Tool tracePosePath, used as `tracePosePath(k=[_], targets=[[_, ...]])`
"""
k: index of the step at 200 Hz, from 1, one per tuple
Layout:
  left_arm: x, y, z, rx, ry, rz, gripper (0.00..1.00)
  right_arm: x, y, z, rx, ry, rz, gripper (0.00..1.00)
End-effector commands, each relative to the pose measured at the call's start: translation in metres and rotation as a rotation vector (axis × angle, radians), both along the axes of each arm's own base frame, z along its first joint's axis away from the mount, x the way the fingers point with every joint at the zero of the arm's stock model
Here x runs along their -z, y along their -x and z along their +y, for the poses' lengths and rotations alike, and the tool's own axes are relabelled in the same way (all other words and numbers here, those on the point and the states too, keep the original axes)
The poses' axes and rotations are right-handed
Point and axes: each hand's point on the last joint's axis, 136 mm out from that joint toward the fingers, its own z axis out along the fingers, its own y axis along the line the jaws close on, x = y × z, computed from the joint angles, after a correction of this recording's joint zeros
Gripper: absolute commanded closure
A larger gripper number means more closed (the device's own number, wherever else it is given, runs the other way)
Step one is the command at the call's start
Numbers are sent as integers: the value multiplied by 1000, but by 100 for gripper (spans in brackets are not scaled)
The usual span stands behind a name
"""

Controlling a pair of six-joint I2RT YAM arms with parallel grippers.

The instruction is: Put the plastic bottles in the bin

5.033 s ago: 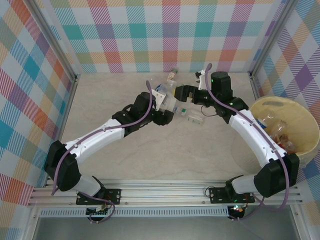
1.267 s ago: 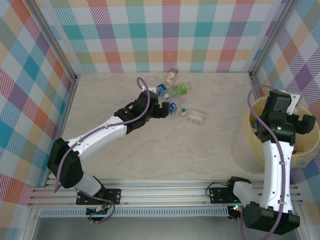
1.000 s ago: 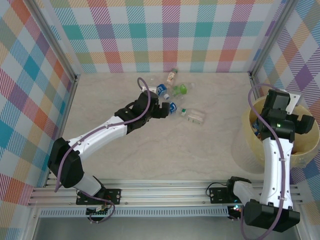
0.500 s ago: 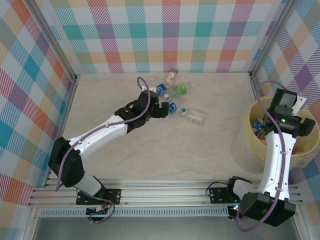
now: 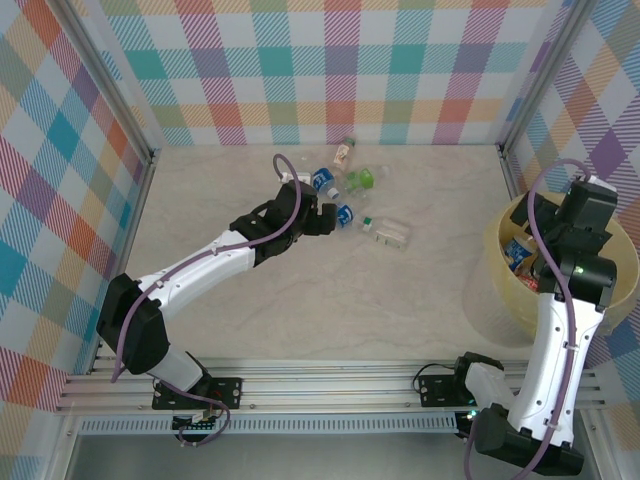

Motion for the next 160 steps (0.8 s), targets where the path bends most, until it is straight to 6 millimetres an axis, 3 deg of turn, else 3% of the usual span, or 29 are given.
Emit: tracePosePath(k=[1, 50, 76, 107, 160], targets=[[-2, -6, 11, -52, -9, 1, 0, 11, -1, 25, -71, -145, -10, 0], [2, -6, 19, -87, -8, 4, 0, -3, -2, 58, -151, -328, -162, 0], [5, -7, 27, -121, 0, 10, 0, 2, -15, 85, -241, -469, -193, 0], [8, -8, 36, -158, 3, 18, 0, 3, -33, 108, -301, -485, -208, 0], [18, -13, 45, -198, 29, 58, 0, 13, -73, 182, -509, -483, -140, 0]])
